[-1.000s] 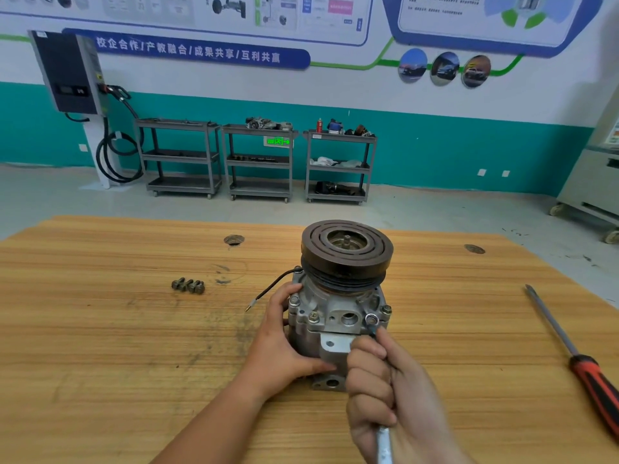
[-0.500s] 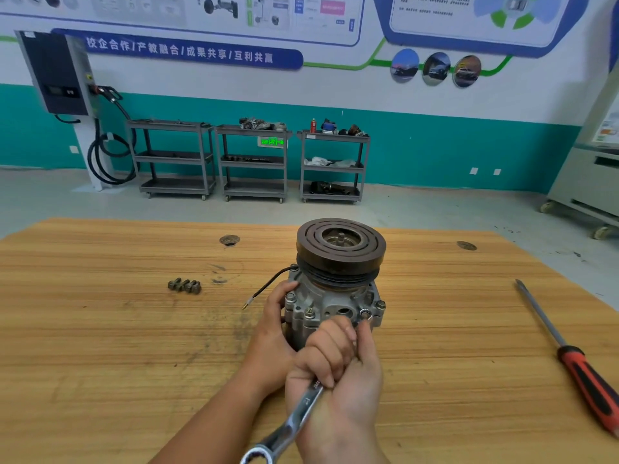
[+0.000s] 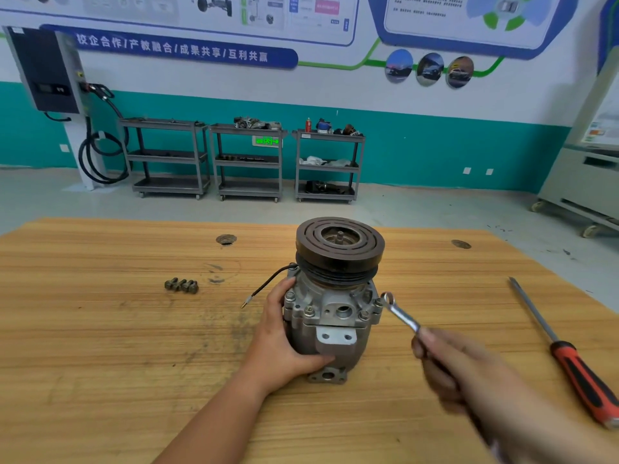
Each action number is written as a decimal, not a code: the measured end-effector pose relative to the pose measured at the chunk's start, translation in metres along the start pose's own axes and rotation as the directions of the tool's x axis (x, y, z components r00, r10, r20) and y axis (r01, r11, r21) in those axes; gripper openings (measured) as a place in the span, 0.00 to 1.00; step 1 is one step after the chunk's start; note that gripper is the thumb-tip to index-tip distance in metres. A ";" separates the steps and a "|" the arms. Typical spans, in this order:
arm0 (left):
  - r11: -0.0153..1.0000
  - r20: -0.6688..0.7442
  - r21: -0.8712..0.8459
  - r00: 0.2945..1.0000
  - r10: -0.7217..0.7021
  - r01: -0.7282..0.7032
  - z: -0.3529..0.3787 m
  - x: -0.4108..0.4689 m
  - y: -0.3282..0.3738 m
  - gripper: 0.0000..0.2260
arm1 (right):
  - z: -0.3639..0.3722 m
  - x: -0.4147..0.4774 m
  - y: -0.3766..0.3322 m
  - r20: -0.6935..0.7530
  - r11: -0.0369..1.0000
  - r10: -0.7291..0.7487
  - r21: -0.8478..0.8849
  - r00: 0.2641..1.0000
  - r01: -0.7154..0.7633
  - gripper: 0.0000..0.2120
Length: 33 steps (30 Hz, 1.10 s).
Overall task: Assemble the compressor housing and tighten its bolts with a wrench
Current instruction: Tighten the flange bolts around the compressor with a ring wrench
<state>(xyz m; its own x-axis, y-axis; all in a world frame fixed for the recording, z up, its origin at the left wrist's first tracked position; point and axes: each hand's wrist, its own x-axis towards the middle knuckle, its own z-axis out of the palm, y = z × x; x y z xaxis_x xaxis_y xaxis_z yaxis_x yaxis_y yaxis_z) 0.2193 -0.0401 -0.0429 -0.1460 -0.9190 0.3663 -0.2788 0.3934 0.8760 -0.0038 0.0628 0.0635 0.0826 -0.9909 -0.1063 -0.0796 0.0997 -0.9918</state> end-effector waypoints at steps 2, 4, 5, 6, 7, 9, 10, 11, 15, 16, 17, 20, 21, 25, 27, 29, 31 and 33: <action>1.000 0.002 -0.002 1.000 0.000 0.000 0.000 0.000 0.002 0.50 | -0.028 0.022 -0.019 0.087 0.875 -0.104 -0.466 0.991 0.132 0.14; 1.000 0.016 0.001 1.000 0.006 -0.006 0.000 0.000 0.003 0.51 | -0.042 0.041 -0.039 0.231 0.617 -0.110 -0.747 0.967 0.249 0.14; 1.000 0.025 0.002 1.000 0.007 -0.007 0.001 0.001 0.004 0.51 | -0.045 0.049 -0.047 0.279 0.493 -0.094 -0.821 0.956 0.289 0.16; 1.000 0.033 0.000 0.999 0.006 -0.006 0.001 0.001 0.004 0.52 | -0.045 0.057 -0.054 0.328 0.363 -0.096 -0.868 0.940 0.340 0.19; 1.000 0.041 -0.006 0.999 0.004 -0.004 0.001 0.002 0.003 0.53 | -0.042 0.064 -0.060 0.383 0.217 -0.118 -0.890 0.916 0.400 0.22; 1.000 0.050 -0.024 0.999 -0.003 0.004 0.000 0.002 0.002 0.53 | -0.039 0.077 -0.068 0.521 -0.087 -0.138 -0.854 0.842 0.514 0.25; 0.999 0.055 -0.034 0.998 -0.007 0.009 0.000 0.002 0.001 0.53 | -0.038 0.084 -0.071 0.585 -0.202 -0.114 -0.805 0.803 0.557 0.25; 0.999 0.059 -0.040 0.998 -0.008 0.011 0.000 0.003 0.000 0.54 | -0.037 0.090 -0.073 0.630 -0.277 -0.075 -0.758 0.773 0.590 0.25; 0.999 0.077 -0.034 0.997 0.006 -0.004 0.000 0.004 -0.003 0.55 | -0.036 0.110 -0.071 0.707 -0.359 0.038 -0.650 0.706 0.670 0.24; 0.999 0.081 -0.036 0.997 0.007 -0.004 0.000 0.004 -0.004 0.56 | -0.035 0.112 -0.068 0.716 -0.371 0.070 -0.628 0.695 0.684 0.24; 0.999 0.081 -0.040 0.997 0.011 -0.008 0.000 0.004 -0.005 0.56 | -0.035 0.114 -0.066 0.721 -0.354 0.085 -0.624 0.688 0.697 0.22; 0.999 0.065 -0.041 0.997 0.030 -0.028 0.000 0.004 -0.004 0.57 | -0.041 0.114 -0.065 0.735 -0.274 0.003 -0.651 0.678 0.708 0.21; 0.999 0.055 -0.036 0.998 0.033 -0.031 0.000 0.004 -0.003 0.57 | -0.044 0.114 -0.065 0.735 -0.257 -0.024 -0.660 0.678 0.706 0.22; 0.997 0.021 -0.029 0.997 0.072 -0.072 0.000 0.005 0.000 0.54 | -0.045 0.115 -0.065 0.735 -0.227 -0.028 -0.665 0.678 0.711 0.21; 0.996 0.017 -0.036 0.997 0.078 -0.077 -0.001 0.004 0.002 0.52 | -0.043 0.117 -0.066 0.731 -0.159 -0.053 -0.679 0.680 0.717 0.18; 0.997 0.016 -0.045 0.998 0.062 -0.061 -0.002 0.004 0.003 0.50 | -0.041 0.119 -0.070 0.715 -0.115 -0.070 -0.699 0.696 0.706 0.16; 0.998 0.014 -0.053 0.999 0.038 -0.037 -0.002 0.004 0.004 0.50 | -0.040 0.122 -0.074 0.717 -0.161 -0.049 -0.693 0.695 0.703 0.17; 0.997 0.008 -0.064 0.999 0.037 -0.037 -0.001 0.005 0.004 0.49 | -0.040 0.125 -0.075 0.712 -0.234 -0.004 -0.684 0.703 0.691 0.20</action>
<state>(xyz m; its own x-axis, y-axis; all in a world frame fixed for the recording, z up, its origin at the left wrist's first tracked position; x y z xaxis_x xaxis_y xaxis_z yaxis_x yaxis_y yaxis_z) 0.2182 -0.0429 -0.0375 -0.1637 -0.9035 0.3962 -0.2117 0.4244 0.8804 -0.0276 -0.0719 0.1273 0.7652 -0.6323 -0.1213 -0.6034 -0.7700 0.2073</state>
